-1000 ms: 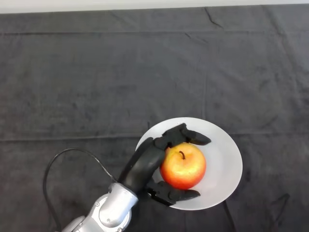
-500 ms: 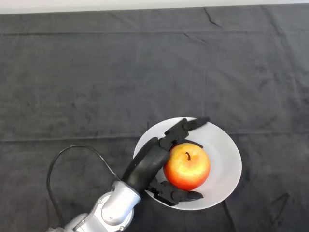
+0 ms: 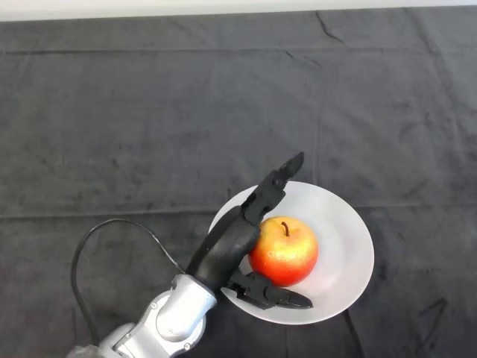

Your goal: Move the apple to the plate

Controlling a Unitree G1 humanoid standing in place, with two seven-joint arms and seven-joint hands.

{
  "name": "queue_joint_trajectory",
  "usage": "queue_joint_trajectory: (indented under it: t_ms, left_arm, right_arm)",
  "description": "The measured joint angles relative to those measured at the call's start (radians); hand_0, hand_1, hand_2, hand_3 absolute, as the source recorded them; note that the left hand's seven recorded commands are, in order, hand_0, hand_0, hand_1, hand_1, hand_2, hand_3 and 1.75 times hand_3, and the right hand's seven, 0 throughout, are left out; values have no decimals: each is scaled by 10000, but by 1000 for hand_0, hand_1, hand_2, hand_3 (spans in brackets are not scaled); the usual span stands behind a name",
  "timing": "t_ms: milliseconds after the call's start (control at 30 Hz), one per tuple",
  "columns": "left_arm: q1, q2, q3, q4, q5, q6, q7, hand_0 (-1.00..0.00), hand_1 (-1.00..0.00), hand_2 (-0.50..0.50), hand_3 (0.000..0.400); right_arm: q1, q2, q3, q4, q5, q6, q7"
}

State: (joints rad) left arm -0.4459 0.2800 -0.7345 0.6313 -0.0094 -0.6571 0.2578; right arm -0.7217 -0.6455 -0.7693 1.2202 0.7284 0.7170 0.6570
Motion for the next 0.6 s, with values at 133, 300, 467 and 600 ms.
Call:
queue_joint_trajectory:
  t_ms: [133,300,467,600]
  left_arm:
    - [0,200,83,0,-91,-1,-133,0,0,0,0]
    - [1,424,257,-1,-145,-43,-325,0,0,0,0]
    - [13,614,742,-2,-186,-81,-469,0,0,0,0]
    - [33,889,1054,-2,-313,-168,-609,0,0,0,0]
  right_arm:
    - [0,0,0,0,0,0,0]
    - [0,0,0,0,0,0,0]
    - [0,0,0,0,0,0,0]
    - [0,0,0,0,0,0,0]
